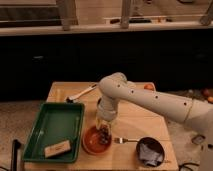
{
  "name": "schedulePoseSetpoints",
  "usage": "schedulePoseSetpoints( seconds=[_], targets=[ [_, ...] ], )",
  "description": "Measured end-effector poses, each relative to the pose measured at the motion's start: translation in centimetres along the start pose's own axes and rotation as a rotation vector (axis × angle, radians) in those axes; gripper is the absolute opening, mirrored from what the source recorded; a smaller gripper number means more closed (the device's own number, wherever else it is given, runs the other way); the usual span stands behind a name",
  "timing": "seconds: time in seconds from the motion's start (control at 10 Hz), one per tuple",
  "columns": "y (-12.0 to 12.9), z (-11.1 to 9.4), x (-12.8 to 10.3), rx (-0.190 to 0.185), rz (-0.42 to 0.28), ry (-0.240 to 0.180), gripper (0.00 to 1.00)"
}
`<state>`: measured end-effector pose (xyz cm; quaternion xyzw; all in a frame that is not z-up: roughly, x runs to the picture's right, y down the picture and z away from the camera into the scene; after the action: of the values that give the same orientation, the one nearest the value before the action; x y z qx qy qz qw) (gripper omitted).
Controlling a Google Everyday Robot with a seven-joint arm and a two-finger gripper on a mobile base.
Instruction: Place grapes in red bowl
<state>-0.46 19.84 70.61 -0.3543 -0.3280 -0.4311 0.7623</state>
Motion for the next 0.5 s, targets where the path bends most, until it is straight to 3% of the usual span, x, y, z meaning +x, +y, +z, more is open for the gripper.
schedulePoseSetpoints(
  seconds=[0.5],
  targets=[
    [-0.2, -0.54, -0.21, 0.015, -0.013, 0.009, 0.8]
  ],
)
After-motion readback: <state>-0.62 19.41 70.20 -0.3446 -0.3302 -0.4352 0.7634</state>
